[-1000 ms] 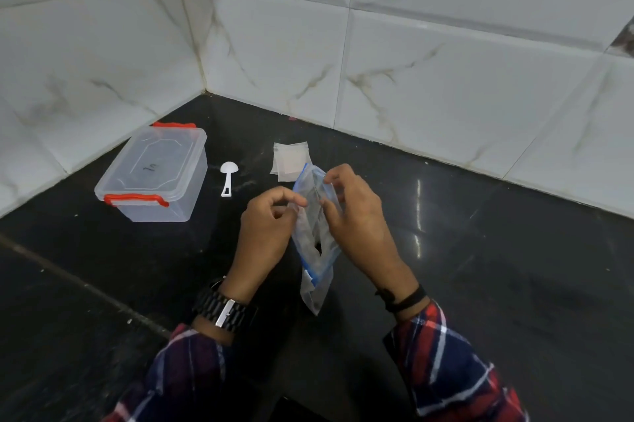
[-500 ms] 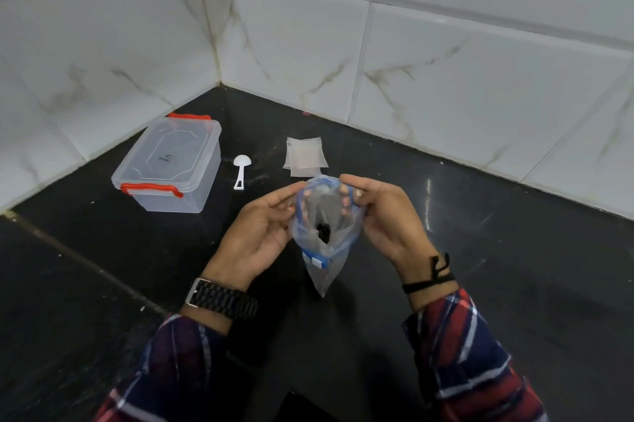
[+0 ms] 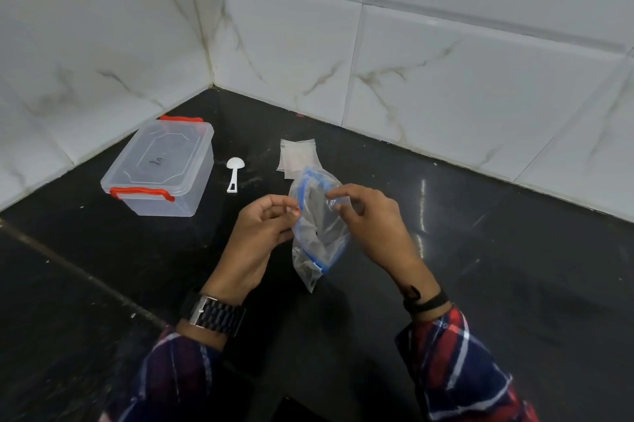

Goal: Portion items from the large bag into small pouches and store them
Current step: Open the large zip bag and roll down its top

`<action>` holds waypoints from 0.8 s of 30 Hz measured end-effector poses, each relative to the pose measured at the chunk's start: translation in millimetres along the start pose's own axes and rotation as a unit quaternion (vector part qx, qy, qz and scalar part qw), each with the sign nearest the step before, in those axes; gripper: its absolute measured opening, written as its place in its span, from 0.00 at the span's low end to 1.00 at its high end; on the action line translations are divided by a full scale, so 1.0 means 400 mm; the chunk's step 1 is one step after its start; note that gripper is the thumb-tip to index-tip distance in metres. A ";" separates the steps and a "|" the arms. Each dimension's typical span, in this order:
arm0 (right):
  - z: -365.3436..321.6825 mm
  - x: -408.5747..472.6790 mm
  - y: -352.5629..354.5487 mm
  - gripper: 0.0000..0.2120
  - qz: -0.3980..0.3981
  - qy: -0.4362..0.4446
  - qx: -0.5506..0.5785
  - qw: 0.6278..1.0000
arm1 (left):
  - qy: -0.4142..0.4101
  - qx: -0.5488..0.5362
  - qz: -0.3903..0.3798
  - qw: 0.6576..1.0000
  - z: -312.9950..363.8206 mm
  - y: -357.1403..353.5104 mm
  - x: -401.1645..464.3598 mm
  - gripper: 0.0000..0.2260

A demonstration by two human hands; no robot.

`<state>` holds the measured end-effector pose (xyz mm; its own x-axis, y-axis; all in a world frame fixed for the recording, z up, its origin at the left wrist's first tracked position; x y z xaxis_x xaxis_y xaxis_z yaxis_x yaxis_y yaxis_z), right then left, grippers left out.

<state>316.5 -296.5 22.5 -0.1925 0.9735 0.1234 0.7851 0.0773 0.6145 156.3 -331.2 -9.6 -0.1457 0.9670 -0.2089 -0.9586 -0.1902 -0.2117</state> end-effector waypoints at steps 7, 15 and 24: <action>0.014 0.005 -0.001 0.11 -0.016 -0.064 0.071 0.995 | 0.043 0.004 -0.048 0.998 0.004 -0.020 -0.008 0.19; 0.019 -0.001 -0.007 0.18 -0.060 -0.102 0.236 0.964 | 0.068 -0.169 -0.071 0.981 -0.018 -0.044 -0.007 0.25; 0.038 -0.017 -0.023 0.20 -0.049 -0.200 0.503 0.839 | 0.131 -0.369 -0.023 0.920 -0.064 -0.042 0.005 0.27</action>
<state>319.7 -300.7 4.2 -0.2301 0.9304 -0.2854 0.9156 0.1076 -0.3875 178.5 -330.4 -30.9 0.0467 0.9214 -0.3859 -0.5206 -0.3073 -0.7966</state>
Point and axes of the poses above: each hand's wrist, its own x-axis towards the middle knuckle, its own y-axis out of the back of the hand, z = x × y, the point moved 5 cm from there along x, towards the middle knuckle, and after that the axes turned 1 degree about x, right-handed, at the moved point
